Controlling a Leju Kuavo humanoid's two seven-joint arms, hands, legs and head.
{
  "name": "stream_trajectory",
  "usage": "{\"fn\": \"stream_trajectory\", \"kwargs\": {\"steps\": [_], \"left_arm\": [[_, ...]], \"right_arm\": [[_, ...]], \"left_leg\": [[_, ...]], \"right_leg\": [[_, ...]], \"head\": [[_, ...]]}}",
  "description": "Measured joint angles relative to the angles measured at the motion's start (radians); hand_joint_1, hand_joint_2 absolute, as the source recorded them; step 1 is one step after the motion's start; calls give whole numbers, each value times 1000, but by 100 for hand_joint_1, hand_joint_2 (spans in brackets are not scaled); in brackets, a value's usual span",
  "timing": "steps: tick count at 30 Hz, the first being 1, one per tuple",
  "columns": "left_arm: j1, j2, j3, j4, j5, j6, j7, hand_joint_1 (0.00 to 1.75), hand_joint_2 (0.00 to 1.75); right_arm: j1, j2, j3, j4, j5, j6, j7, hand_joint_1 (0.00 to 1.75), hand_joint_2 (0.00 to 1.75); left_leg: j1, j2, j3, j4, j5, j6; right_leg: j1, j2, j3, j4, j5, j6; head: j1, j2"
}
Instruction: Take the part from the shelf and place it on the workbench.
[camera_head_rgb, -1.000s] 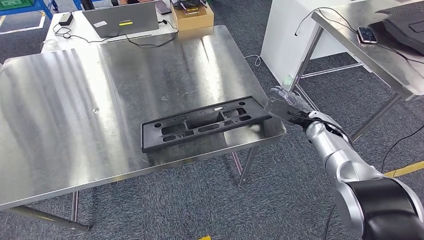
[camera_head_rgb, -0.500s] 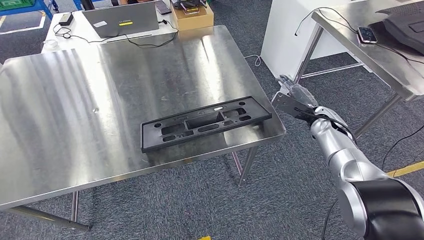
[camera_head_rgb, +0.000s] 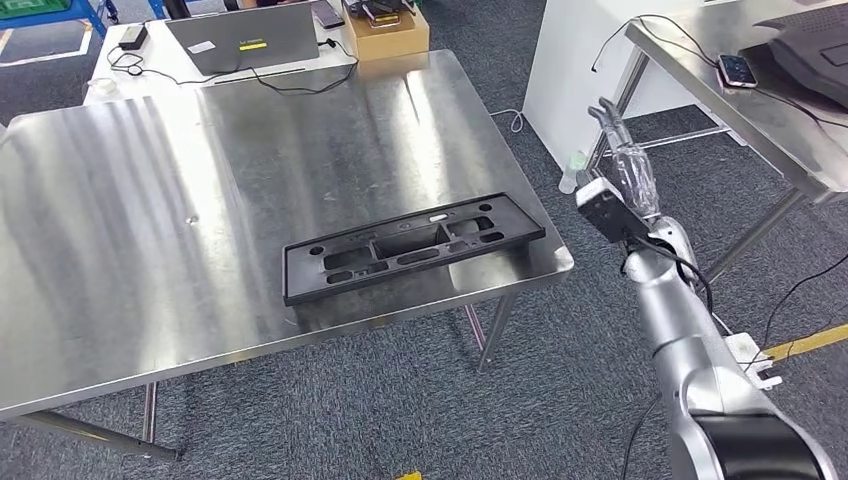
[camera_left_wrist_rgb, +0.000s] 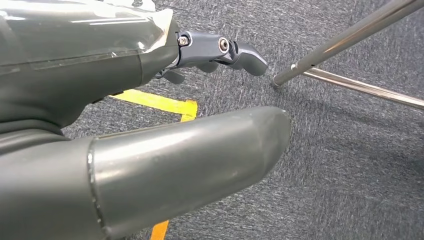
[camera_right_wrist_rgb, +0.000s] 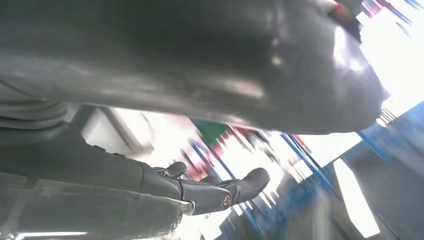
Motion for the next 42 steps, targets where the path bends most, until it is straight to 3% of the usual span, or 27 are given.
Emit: {"fn": "stream_trajectory", "kwargs": {"steps": [3,9,14,25,29,31,33,34,35,36,38,39,40,42], "left_arm": [[4,0,8,-1,-7,-1,0,0,0],[4,-1,9,-4,-11,-1,0,0,0],[19,-11,38,-55,-48,8,0,0,0],[25,-12,118,-66,-88,-20,0,0,0],[27,-14,146,-67,-94,-33,0,0,0],[29,-17,161,-67,-97,-44,0,0,0],[34,-19,174,-67,-102,-51,0,0,0],[37,-20,180,-67,-105,-54,0,0,0],[41,-21,186,-67,-107,-58,0,0,0],[44,-22,192,-67,-108,-63,0,0,0],[48,-21,206,-68,-111,-75,0,0,0],[49,-20,212,-68,-113,-81,0,0,0],[49,-19,217,-69,-115,-85,0,0,0],[49,-20,227,-70,-116,-90,0,0,0]], "right_arm": [[102,11,-11,-184,-28,-65,-16,0,0],[135,15,-12,-241,-39,-89,-27,0,0],[456,57,66,-679,-184,-328,-82,0,0],[665,81,232,-802,-240,-276,-82,0,0],[699,90,251,-806,-246,-224,-82,0,0],[706,101,249,-798,-242,-187,-82,0,0],[716,114,245,-784,-237,-167,-82,0,0],[725,119,243,-778,-234,-164,-82,0,0],[735,123,242,-772,-232,-162,-82,0,0],[744,126,241,-768,-229,-162,-82,0,0],[753,135,235,-759,-224,-157,-82,0,0],[755,141,231,-755,-223,-154,-82,0,0],[758,146,226,-751,-222,-150,-82,0,0],[763,154,217,-745,-222,-144,-82,0,0]], "left_leg": [[0,0,0,0,-1,-1],[0,0,1,0,-2,-1],[3,1,5,-1,-7,-3],[3,1,10,-1,-9,-3],[8,4,35,-37,16,19],[18,8,52,-68,37,23],[20,12,52,-72,41,22],[22,13,50,-70,41,20],[25,13,48,-67,40,15],[31,12,45,-61,38,8],[40,11,34,-38,26,-14],[42,10,26,-22,19,-26],[41,9,19,-10,13,-36],[43,6,12,0,11,-47]], "right_leg": [[0,0,0,0,-1,0],[0,0,0,0,-1,0],[1,2,4,0,-6,-1],[1,2,9,0,-9,0],[2,0,19,-9,-8,13],[2,-2,-6,58,-50,12],[-10,-2,-53,185,-107,15],[-18,-3,-66,228,-122,22],[-27,-4,-61,235,-124,33],[-36,-6,-35,200,-112,48],[-48,-7,44,76,-85,78],[-50,-4,69,33,-78,80],[-49,-1,80,16,-79,74],[-45,4,74,24,-80,49]], "head": [[0,0],[0,0],[0,0],[0,0],[0,0],[3,0],[5,0],[5,0],[5,0],[5,0],[6,0],[6,0],[5,0],[1,0]]}}
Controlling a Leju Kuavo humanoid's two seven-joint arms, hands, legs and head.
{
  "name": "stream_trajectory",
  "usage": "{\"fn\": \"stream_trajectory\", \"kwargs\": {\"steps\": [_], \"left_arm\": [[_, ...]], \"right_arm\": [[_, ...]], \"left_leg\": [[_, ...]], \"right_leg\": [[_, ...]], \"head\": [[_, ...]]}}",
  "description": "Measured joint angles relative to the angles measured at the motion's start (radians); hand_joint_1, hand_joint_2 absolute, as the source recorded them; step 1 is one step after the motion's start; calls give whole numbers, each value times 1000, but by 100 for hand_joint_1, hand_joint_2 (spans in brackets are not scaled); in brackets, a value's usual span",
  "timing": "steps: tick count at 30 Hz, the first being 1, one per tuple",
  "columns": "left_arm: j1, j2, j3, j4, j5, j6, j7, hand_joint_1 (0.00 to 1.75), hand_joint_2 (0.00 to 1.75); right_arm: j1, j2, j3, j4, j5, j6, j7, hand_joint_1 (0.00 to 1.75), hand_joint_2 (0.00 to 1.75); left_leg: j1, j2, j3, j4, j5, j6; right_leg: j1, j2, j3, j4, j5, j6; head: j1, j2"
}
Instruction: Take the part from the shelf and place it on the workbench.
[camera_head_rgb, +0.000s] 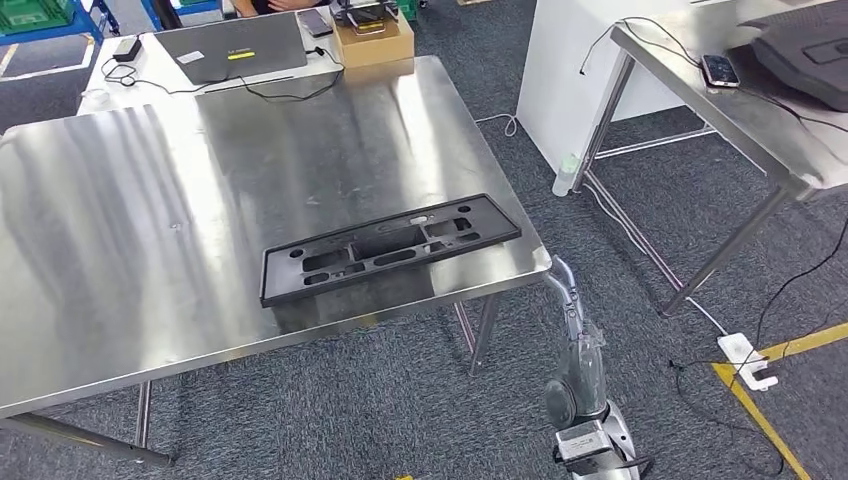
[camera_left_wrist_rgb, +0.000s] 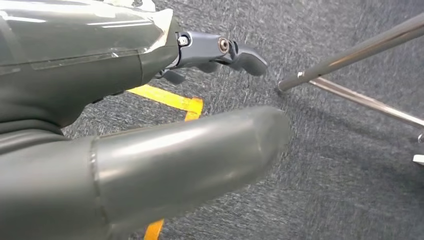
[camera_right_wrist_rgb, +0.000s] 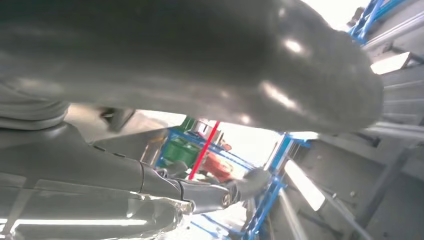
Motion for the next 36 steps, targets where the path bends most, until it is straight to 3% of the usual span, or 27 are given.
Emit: {"fn": "stream_trajectory", "kwargs": {"steps": [2,3,6,7,8,9,11,13,15,17,18,19,21,22,23,24,25,27,29,31,33,34,36], "left_arm": [[2,1,6,0,0,-2,0,0,0],[2,1,7,0,0,-4,0,0,0],[3,1,11,0,-2,-13,0,0,0],[3,1,13,0,-4,-15,1,0,0],[3,0,15,1,-6,-16,1,0,0],[4,0,18,2,-9,-17,1,0,0],[3,-1,23,3,-13,-17,2,0,0],[0,-1,26,4,-16,-17,2,0,0],[-1,-1,29,4,-18,-17,2,0,0],[-1,-3,30,5,-19,-16,2,0,0],[-1,-4,30,5,-19,-16,2,0,0],[-1,-6,30,5,-19,-16,2,0,0],[0,-8,31,6,-20,-16,2,0,0],[1,-9,31,6,-20,-16,2,0,0],[1,-10,31,6,-20,-16,2,0,0],[1,-10,31,7,-20,-16,2,0,0],[1,-11,31,7,-20,-16,2,0,0],[0,-14,31,7,-20,-16,3,0,0],[0,-16,32,7,-26,-17,3,0,0],[1,-16,34,8,-35,-22,3,0,0],[2,-17,37,9,-47,-25,3,0,0],[2,-16,39,9,-52,-25,4,0,0],[1,-16,46,11,-63,-25,4,0,0]], "right_arm": [[2,5,-4,4,0,3,0,0,0],[3,8,-7,5,2,3,0,0,0],[13,18,-18,9,8,4,0,0,0],[21,20,-23,10,12,4,0,0,0],[32,21,-28,11,16,3,0,0,0],[44,22,-32,11,20,3,0,0,0],[65,25,-39,10,27,2,0,0,0],[79,28,-45,7,32,1,0,0,0],[88,31,-49,4,35,0,0,0,0],[99,33,-53,1,37,0,0,0,0],[103,34,-55,-1,38,0,0,0,0],[106,34,-58,-2,38,0,0,0,0],[109,34,-62,-2,38,0,0,0,0],[110,35,-64,-2,38,0,0,0,0],[112,35,-66,-2,38,0,0,0,0],[114,35,-68,-2,38,0,0,0,0],[115,35,-69,-2,38,0,0,0,0],[116,35,-71,-3,40,0,0,0,0],[117,36,-74,-7,45,2,0,0,0],[122,38,-82,-9,54,13,1,0,0],[126,42,-93,-9,60,32,6,0,0],[126,46,-100,-7,61,46,11,0,0],[124,56,-118,8,58,78,33,0,0]], "left_leg": [[6,0,-6,13,-13,-4],[8,1,-18,41,-39,-6],[6,2,-93,223,-160,-4],[5,2,-109,271,-183,-1],[4,2,-106,284,-187,5],[1,2,-81,257,-173,13],[-9,2,10,122,-126,35],[-22,3,67,22,-98,49],[-34,5,67,8,-86,54],[-34,6,58,-5,-58,61],[-33,8,51,-12,-40,66],[-31,10,40,-18,-23,68],[-32,15,14,-17,-1,72],[-33,17,1,-17,10,71],[-35,18,-13,-15,20,71],[-36,19,-26,-15,30,70],[-37,20,-38,-14,39,68],[-41,20,-52,-8,53,63],[-44,19,-56,-3,66,53],[-44,18,-60,-2,78,43],[-40,12,-74,17,55,32],[-38,8,-87,48,19,25],[-29,4,-121,161,-82,11]], "right_leg": [[1,-1,-7,4,5,-17],[2,-2,-12,3,10,-25],[11,-6,-36,3,26,-47],[16,-7,-45,3,32,-52],[20,-8,-54,4,38,-55],[24,-9,-61,4,45,-55],[29,-9,-73,4,60,-53],[31,-9,-78,2,74,-44],[28,-10,-77,-6,89,-27],[26,-11,-82,-8,93,-16],[27,-11,-91,7,73,-18],[29,-12,-104,43,35,-25],[29,-12,-134,166,-62,-37],[29,-12,-141,227,-92,-35],[29,-12,-135,265,-103,-28],[29,-12,-111,267,-97,-18],[30,-12,-68,231,-81,-10],[33,-13,57,78,-66,-9],[40,-13,131,-36,-77,-21],[41,-14,132,-57,-76,-33],[30,-18,118,-60,-60,-49],[23,-20,108,-62,-50,-58],[20,-22,85,-61,-28,-66]], "head": [[-3,0],[-4,0],[-8,0],[-8,0],[-8,0],[-9,0],[-9,0],[-7,0],[-7,0],[-8,0],[-8,0],[-7,0],[-5,0],[-5,0],[-5,0],[-5,0],[-5,0],[-5,0],[-5,0],[-6,0],[-6,0],[-7,0],[-10,0]]}}
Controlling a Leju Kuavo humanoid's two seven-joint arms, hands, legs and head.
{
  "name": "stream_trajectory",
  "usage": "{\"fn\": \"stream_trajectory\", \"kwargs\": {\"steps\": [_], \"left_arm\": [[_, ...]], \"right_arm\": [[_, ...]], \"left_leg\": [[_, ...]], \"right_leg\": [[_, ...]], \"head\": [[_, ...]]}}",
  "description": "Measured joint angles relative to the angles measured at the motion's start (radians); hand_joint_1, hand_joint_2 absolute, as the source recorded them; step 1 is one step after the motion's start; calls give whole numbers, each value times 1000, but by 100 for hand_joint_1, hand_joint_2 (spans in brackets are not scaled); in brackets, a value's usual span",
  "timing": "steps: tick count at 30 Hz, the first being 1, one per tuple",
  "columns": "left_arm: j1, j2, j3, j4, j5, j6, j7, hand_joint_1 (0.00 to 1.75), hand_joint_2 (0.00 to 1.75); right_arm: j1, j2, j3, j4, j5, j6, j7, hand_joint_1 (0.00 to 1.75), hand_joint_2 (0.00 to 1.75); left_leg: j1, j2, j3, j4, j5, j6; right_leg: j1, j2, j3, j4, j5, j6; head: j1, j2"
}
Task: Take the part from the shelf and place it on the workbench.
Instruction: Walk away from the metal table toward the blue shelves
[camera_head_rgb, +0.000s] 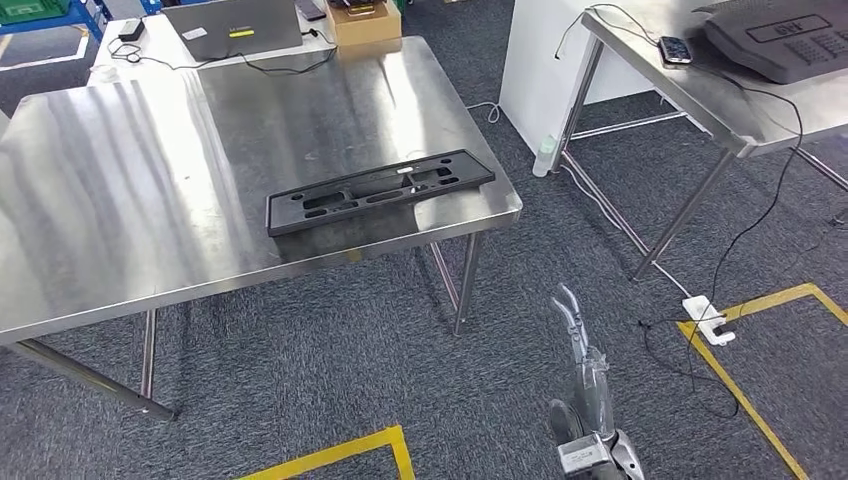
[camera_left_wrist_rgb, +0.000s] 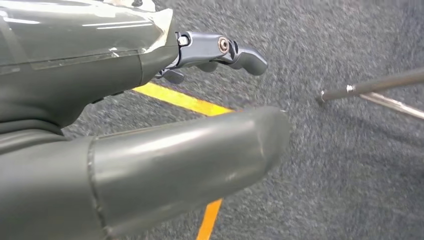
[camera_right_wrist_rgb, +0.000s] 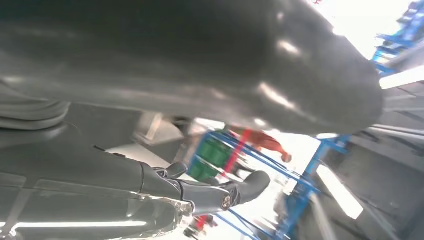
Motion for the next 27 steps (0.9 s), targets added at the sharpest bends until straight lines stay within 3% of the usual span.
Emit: {"fn": "stream_trajectory", "kwargs": {"steps": [1,2,3,5,7,9,11,13,14,16,17,18,19,21,22,23,24,25,27], "left_arm": [[-1,0,4,0,-7,1,0,0,0],[-2,0,6,1,-15,3,1,0,0],[-3,1,7,2,-25,7,1,0,0],[-7,1,8,4,-48,24,2,0,0],[-18,1,8,13,-75,57,8,0,0],[-25,1,8,28,-100,97,28,0,0],[-22,0,9,47,-113,133,67,0,0],[-17,-2,11,65,-123,170,122,0,0],[-15,-3,12,73,-128,189,156,0,0],[-12,-4,16,87,-136,218,232,0,0],[-11,-5,17,94,-141,226,265,0,0],[-10,-7,18,100,-146,232,295,0,0],[-10,-9,19,105,-154,237,320,0,0],[-10,-15,20,114,-174,252,370,0,0],[-10,-18,19,117,-185,263,395,0,0],[-10,-21,19,119,-194,275,417,0,0],[-10,-25,19,122,-202,287,439,0,0],[-10,-30,19,124,-208,297,460,0,0],[-8,-37,20,129,-209,310,495,0,0]], "right_arm": [[-4,4,-11,21,-3,17,17,0,0],[-12,8,-23,53,-5,32,37,0,0],[-25,11,-36,100,-7,49,59,0,0],[-73,16,-68,250,-14,79,99,0,0],[-152,18,-121,502,-33,91,133,0,0],[-219,18,-188,767,-57,78,202,0,0],[-250,18,-246,966,-66,59,320,0,0],[-260,19,-281,1119,-54,50,451,0,0],[-260,20,-291,1180,-42,49,515,0,0],[-256,29,-298,1273,-11,49,632,0,0],[-256,35,-298,1309,5,49,674,0,0],[-256,40,-299,1340,21,49,704,0,0],[-257,44,-297,1364,38,49,721,0,0],[-264,50,-288,1401,71,43,738,0,0],[-271,53,-283,1413,85,38,741,0,0],[-278,55,-278,1422,97,30,742,0,0],[-285,56,-275,1430,107,21,742,0,0],[-292,57,-271,1437,116,11,742,0,0],[-303,59,-262,1451,129,-5,735,0,0]], "left_leg": [[5,-1,-13,60,-33,-7],[10,-1,-16,101,-43,-13],[16,-1,-4,111,-30,-19],[29,0,72,22,30,-30],[33,-7,159,-110,50,-36],[25,-17,182,-163,40,-23],[15,-18,163,-164,52,7],[10,-13,141,-168,74,37],[9,-10,130,-169,85,49],[2,-4,100,-169,106,60],[-3,-1,85,-168,117,62],[-8,1,72,-168,128,63],[-13,3,59,-167,139,64],[-19,4,36,-166,162,62],[-21,4,27,-165,173,59],[-23,5,23,-165,184,55],[-24,7,21,-166,194,51],[-23,9,20,-168,204,46],[-20,8,13,-162,202,36]], "right_leg": [[-1,0,-12,1,11,1],[-2,-1,-23,2,21,5],[-4,-1,-35,3,31,10],[-11,-1,-58,11,46,23],[-12,0,-79,22,59,40],[-5,-2,-89,26,72,60],[-4,-6,-93,24,84,81],[-7,-4,-118,61,48,80],[-7,-3,-139,110,5,71],[-4,-1,-180,246,-85,58],[-2,0,-188,301,-107,60],[-1,0,-180,328,-107,66],[2,1,-152,317,-91,73],[10,1,-45,197,-59,72],[16,1,19,110,-60,63],[22,1,64,42,-67,53],[27,2,90,-3,-75,44],[31,2,95,-22,-76,36],[20,-1,80,-22,-57,22]], "head": [[0,0],[0,0],[-1,0],[-1,0],[-3,0],[-3,0],[-1,0],[2,0],[5,0],[11,0],[12,0],[12,0],[11,0],[11,0],[12,0],[11,0],[10,0],[10,0],[9,0]]}}
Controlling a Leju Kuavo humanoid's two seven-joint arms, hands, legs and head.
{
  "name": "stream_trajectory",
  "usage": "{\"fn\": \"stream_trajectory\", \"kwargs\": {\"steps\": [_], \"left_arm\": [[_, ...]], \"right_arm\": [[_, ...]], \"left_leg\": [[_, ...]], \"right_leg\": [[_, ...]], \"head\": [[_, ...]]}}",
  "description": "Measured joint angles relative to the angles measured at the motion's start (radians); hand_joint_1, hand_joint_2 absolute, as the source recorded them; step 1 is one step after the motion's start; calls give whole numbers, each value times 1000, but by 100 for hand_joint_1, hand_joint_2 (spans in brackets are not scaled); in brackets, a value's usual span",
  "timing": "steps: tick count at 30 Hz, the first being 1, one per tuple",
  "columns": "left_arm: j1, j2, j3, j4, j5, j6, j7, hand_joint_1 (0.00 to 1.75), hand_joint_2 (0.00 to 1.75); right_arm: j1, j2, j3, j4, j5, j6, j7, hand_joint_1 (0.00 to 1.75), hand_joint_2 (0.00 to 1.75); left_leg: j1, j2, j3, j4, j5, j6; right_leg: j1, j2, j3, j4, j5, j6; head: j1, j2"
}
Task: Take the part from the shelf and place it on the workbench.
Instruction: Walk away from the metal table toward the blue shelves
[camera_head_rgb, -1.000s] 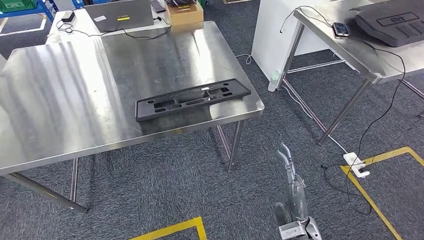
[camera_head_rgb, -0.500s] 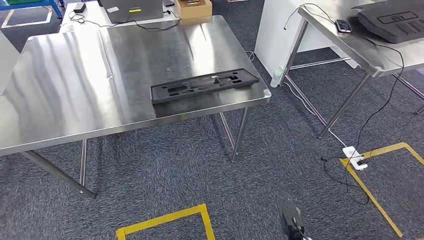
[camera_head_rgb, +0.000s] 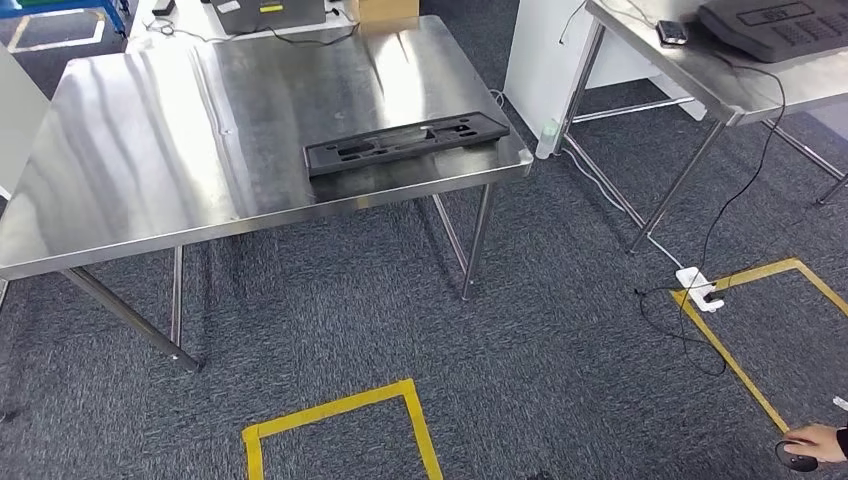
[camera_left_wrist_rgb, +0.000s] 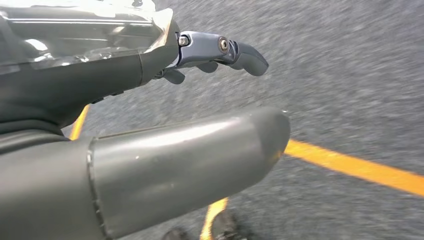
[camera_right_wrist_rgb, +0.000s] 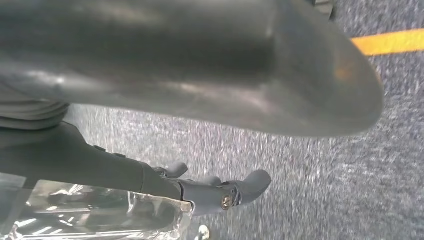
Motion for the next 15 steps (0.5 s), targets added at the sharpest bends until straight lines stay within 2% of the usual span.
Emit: {"fn": "stream_trajectory", "kwargs": {"steps": [1,2,3,4,5,6,7,8,9,10,11,12,13,15], "left_arm": [[1,-4,2,1,6,3,14,0,0],[2,-8,4,3,13,4,23,0,0],[3,-12,7,4,19,4,29,0,0],[3,-15,10,5,23,4,35,0,0],[3,-17,12,5,23,5,38,0,0],[3,-18,13,6,23,5,41,0,0],[2,-19,13,6,23,6,43,0,0],[2,-19,13,6,22,7,45,0,0],[2,-21,13,6,22,7,46,0,0],[0,-24,14,6,21,8,46,0,0],[-2,-26,14,6,20,8,47,0,0],[-4,-29,14,6,18,8,47,0,0],[-5,-30,14,6,16,7,46,0,0],[-4,-31,14,6,12,6,45,0,0]], "right_arm": [[-5,1,4,5,5,-4,-9,0,0],[-9,2,8,8,10,-7,-19,0,0],[-12,4,11,10,15,-10,-28,0,0],[-15,6,15,12,22,-14,-33,0,0],[-17,8,19,15,30,-23,-32,0,0],[-18,11,24,18,37,-34,-26,0,0],[-19,13,28,20,43,-45,-19,0,0],[-19,14,31,23,46,-54,-13,0,0],[-20,15,33,25,48,-58,-10,0,0],[-21,15,35,26,49,-60,-8,0,0],[-23,15,36,27,49,-60,-7,0,0],[-25,15,36,28,49,-60,-6,0,0],[-25,15,36,29,48,-61,-8,0,0],[-21,15,36,32,43,-62,-15,0,0]], "left_leg": [[3,-2,-10,22,-30,-6],[7,-5,-25,64,-79,-12],[12,-8,-42,124,-138,-18],[18,-9,-58,193,-189,-26],[24,-10,-66,252,-214,-33],[30,-10,-62,288,-213,-40],[38,-10,-43,292,-190,-48],[46,-10,-5,260,-160,-57],[55,-10,46,202,-144,-67],[59,-12,98,133,-147,-76],[61,-14,136,76,-162,-79],[59,-16,153,41,-181,-74],[53,-17,155,28,-189,-63],[43,-12,135,26,-175,-31]], "right_leg": [[-6,-2,-10,-1,13,-10],[-12,-5,-24,-1,26,-18],[-12,-6,-39,-1,39,-23],[-12,-7,-56,0,53,-25],[-13,-8,-70,1,66,-22],[-15,-10,-86,5,78,-17],[-19,-11,-102,10,88,-10],[-25,-12,-120,20,96,-3],[-29,-12,-139,34,102,5],[-30,-12,-158,50,107,13],[-29,-12,-173,64,111,19],[-26,-11,-183,73,116,27],[-24,-11,-189,75,124,38],[-23,-10,-196,73,133,57]], "head": [[-1,0],[-3,0],[-5,0],[-6,0],[-6,0],[-6,0],[-6,0],[-6,0],[-7,0],[-9,0],[-9,0],[-9,0],[-8,0],[-6,0]]}}
